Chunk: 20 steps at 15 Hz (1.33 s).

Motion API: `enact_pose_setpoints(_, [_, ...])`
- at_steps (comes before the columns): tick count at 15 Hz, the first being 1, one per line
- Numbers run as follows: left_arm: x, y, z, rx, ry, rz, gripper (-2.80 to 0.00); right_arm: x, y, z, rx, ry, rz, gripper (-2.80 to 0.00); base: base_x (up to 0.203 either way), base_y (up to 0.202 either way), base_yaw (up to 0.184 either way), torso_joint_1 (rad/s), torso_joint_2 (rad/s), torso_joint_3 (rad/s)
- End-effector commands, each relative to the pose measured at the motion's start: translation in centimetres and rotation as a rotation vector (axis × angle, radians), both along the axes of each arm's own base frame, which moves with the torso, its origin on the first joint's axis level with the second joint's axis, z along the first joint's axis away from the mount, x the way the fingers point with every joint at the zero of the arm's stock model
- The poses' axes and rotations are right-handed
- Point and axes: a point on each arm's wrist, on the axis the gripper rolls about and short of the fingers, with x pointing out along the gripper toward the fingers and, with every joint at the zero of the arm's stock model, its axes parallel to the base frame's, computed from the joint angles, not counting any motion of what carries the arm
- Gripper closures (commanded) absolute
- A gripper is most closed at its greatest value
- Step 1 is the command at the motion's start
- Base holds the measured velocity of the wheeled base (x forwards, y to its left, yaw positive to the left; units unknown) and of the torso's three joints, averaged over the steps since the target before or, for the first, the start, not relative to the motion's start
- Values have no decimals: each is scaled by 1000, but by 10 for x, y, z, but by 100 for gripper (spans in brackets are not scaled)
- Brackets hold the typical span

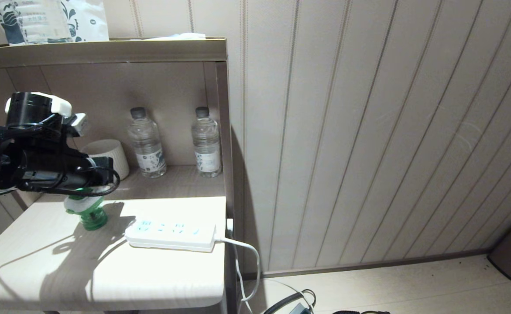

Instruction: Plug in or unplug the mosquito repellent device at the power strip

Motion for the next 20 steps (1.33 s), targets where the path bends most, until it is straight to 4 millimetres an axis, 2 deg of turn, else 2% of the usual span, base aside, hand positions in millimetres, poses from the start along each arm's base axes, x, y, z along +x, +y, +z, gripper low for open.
enact_pose_setpoints(1, [-2, 0, 5, -3, -17, 1, 0, 0, 0, 0, 0, 0, 2, 0, 0, 0, 0, 0, 0, 0])
enact_pose_setpoints(5, [-6, -9, -7, 12, 38, -35, 0, 0, 0, 0, 0, 0, 0, 0, 0, 0, 0, 0, 0, 0])
enact_pose_setpoints(8, [-2, -10, -15, 18, 65, -41, 0, 0, 0, 0, 0, 0, 0, 0, 0, 0, 0, 0, 0, 0])
enact_pose_setpoints(13, [4, -10, -16, 19, 55, -33, 0, 0, 0, 0, 0, 0, 0, 0, 0, 0, 0, 0, 0, 0])
enact_pose_setpoints(20, [7, 1, -14, 15, 43, 6, 0, 0, 0, 0, 0, 0, 0, 0, 0, 0, 0, 0, 0, 0])
